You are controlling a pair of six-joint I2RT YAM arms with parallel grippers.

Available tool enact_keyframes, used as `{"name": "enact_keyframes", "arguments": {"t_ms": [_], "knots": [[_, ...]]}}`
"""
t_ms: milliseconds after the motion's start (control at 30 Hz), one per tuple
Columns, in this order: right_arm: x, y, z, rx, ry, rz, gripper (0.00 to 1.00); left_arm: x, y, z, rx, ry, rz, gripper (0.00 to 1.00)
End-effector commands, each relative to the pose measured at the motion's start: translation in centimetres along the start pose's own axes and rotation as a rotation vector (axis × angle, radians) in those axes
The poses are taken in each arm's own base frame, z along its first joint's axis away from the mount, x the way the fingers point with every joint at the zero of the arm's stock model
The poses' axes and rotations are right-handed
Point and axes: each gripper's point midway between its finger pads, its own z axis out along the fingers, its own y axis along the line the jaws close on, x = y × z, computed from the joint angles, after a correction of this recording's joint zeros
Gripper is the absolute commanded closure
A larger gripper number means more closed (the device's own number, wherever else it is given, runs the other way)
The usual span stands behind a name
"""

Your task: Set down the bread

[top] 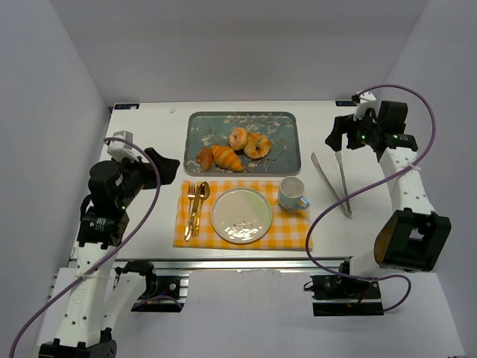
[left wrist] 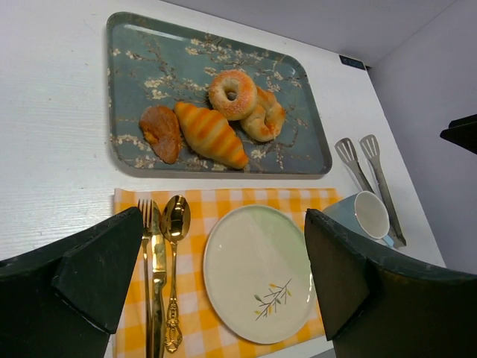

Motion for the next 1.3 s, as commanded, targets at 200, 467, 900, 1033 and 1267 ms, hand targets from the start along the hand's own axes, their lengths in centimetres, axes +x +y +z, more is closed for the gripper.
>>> {"name": "enact_keyframes", "arguments": {"t_ms": [200,467,900,1033,1267], "knots": [[1.8,1.9,-1.6,-0.235,-0.147,-0.261,0.47,0.5,-0.6,-1.4,0.014,0.017,-0.051,0.02],[6.9,-0.7,0.1,-0.124,0.029,-0.192,0.16,1.7,-0.7,-1.0,0.034,0.044,-0.084,0.89],[12.9,-1.9,1.7,-0.031,0.21,-0.179,0.11,3.6,-0.5,2.4,0.099,0.118,-0.078,0.23],[14.9,-3.0,2.8,0.029,0.323,-0.158,0.11,3.6,-0.3,4.3,0.103,0.159,-0.075,0.23],[18.3,-3.3,2.9,0.057,0.443,-0.142,0.11,4.3,0.1,5.9,0.109,0.181,-0.089,0.23]]}}
